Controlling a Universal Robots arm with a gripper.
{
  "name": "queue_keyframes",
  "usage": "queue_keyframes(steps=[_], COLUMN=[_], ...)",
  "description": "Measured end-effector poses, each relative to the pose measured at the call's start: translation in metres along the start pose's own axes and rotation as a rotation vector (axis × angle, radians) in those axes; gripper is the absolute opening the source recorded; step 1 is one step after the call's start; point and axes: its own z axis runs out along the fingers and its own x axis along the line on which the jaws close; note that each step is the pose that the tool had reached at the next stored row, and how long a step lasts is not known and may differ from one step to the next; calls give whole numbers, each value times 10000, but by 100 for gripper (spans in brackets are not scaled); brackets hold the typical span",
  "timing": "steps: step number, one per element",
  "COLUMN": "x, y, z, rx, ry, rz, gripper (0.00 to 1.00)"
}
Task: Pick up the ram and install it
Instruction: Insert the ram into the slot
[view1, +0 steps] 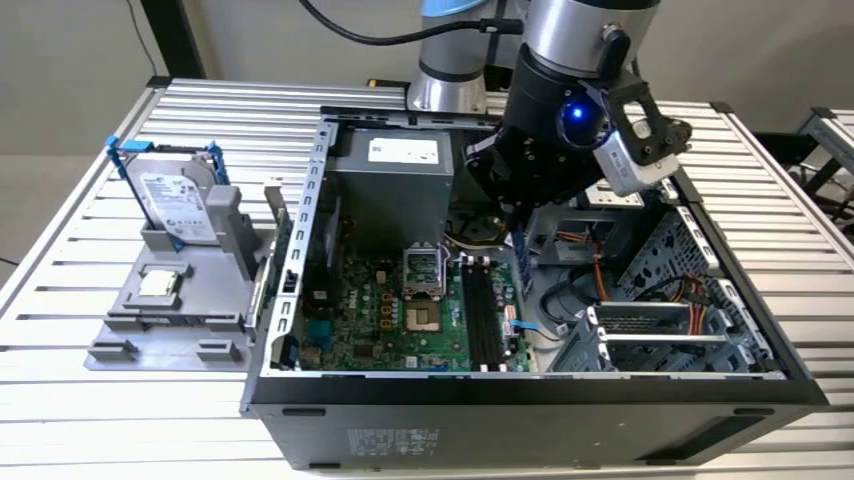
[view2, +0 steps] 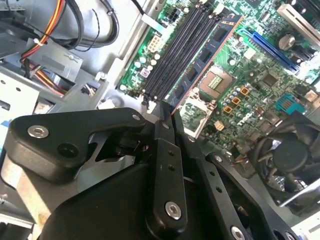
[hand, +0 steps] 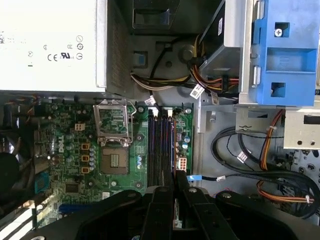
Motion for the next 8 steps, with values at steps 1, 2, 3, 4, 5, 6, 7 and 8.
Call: queue_keyframes(steps=[1, 2, 3, 4, 5, 6, 7, 8], x=[0, 0, 0, -1, -1, -1, 0, 0], y=[0, 0, -1, 0, 0, 0, 0, -1], z=[19, 38, 55, 73, 91, 110, 129, 146], rx=[3, 4, 6, 6, 10, 12, 12, 14], ry=[-1, -1, -1, -1, -1, -1, -1, -1], rz=[15, 29, 37, 42, 42, 43, 44, 44], gripper=[0, 0, 0, 0, 0, 0, 0, 0])
